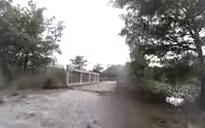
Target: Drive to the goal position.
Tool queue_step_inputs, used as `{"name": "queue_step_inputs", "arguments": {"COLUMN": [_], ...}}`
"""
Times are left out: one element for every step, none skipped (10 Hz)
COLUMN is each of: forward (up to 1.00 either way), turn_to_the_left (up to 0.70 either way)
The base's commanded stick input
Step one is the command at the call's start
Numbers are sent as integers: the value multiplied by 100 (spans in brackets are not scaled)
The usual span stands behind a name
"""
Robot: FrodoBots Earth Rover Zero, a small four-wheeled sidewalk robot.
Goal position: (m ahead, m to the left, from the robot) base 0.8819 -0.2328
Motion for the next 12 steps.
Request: {"name": "queue_step_inputs", "arguments": {"forward": [85,85,85,85,85,85,85,85,85,85,85,85], "turn_to_the_left": [15,0,0,0,0,0,0,0,0,0,0,0]}}
